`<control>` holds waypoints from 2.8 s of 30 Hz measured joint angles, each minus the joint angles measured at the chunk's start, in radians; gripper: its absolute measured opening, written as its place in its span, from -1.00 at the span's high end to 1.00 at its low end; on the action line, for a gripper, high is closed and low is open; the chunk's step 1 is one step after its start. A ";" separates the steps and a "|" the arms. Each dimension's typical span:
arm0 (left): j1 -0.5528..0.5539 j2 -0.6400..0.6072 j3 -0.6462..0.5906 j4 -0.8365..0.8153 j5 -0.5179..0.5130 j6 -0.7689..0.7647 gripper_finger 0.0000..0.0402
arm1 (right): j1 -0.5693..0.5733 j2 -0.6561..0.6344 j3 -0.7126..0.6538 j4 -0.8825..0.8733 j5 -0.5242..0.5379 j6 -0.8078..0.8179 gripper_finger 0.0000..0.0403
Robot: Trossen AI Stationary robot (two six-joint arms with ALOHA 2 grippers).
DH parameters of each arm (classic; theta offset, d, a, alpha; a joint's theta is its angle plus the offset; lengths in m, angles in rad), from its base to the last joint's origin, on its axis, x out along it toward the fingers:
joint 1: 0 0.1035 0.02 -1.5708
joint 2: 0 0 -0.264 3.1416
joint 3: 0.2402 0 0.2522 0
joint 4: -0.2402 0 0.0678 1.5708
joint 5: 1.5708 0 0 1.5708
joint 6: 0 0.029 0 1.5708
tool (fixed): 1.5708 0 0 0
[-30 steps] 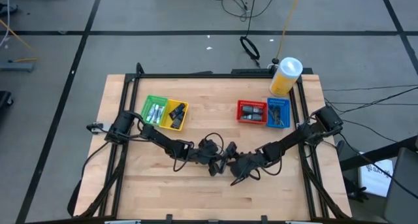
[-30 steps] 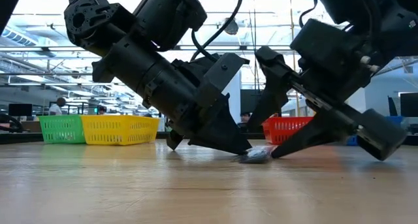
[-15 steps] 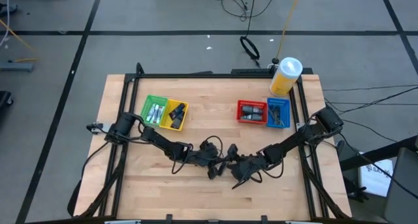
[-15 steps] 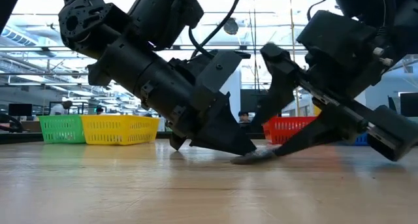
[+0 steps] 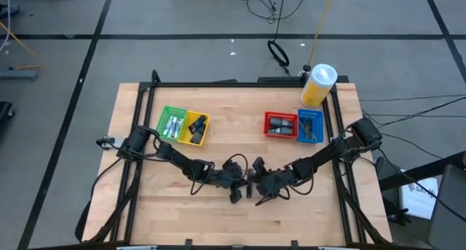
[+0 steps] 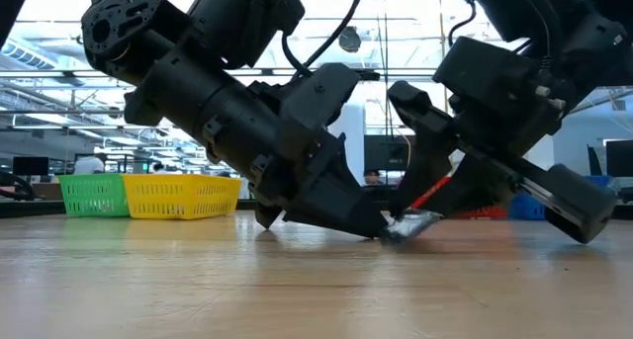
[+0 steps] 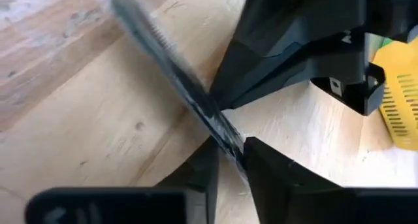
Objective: Pick & Place Travel size toiletries
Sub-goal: Put the comb into the blue bin, then return to Home Position
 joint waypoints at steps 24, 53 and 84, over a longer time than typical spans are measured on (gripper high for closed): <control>-0.135 -0.313 0.002 -0.489 -0.373 0.031 0.90 | 0.205 -0.428 0.000 -0.454 0.456 0.552 0.93; -0.171 -0.183 0.003 -0.298 -0.413 0.045 0.89 | -0.694 -0.762 -0.092 -1.433 -0.025 1.330 0.93; -0.178 -0.183 0.003 -0.306 -0.400 0.034 0.89 | -0.430 -1.030 -0.287 -0.630 -0.463 0.851 0.05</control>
